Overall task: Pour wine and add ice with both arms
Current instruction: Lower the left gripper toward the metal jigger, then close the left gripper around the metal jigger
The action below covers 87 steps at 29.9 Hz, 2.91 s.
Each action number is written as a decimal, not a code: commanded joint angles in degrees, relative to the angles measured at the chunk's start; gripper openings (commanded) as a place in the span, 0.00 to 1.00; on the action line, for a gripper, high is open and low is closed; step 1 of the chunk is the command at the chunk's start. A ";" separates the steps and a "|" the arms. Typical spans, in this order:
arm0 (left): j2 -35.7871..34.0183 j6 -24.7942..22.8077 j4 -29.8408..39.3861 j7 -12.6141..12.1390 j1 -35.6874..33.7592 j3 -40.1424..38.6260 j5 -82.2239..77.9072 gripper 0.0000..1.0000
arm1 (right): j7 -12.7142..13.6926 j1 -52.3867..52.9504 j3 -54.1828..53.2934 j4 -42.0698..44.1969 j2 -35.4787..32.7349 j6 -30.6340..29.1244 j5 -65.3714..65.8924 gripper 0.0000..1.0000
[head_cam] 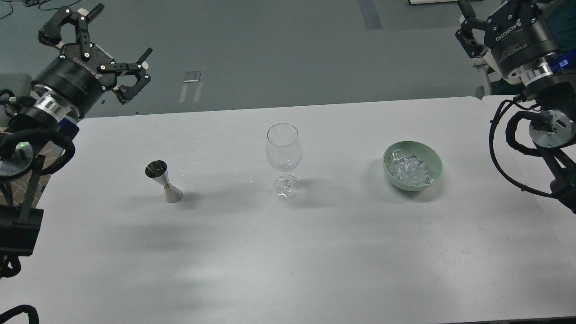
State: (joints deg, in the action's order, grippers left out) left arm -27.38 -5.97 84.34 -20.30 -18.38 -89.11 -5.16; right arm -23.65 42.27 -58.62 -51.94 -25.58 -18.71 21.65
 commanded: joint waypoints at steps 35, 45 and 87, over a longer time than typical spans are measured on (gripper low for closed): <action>27.38 0.53 7.07 -0.09 35.43 -9.24 -2.74 0.94 | 0.00 -0.79 1.23 0.00 -0.09 0.35 0.15 1.00; 27.38 -1.32 -0.57 0.43 28.76 -9.68 -8.63 0.93 | 0.00 -0.88 1.23 0.09 0.35 0.43 1.03 1.00; 27.38 -2.99 -15.60 0.17 16.45 -10.38 -11.98 0.94 | 0.00 -1.84 2.28 0.09 -0.09 0.43 2.79 1.00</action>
State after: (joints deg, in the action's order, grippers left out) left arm 0.00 -8.93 69.56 -19.97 -1.12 -99.73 -17.12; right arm -23.62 40.43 -56.34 -51.85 -25.66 -18.28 24.42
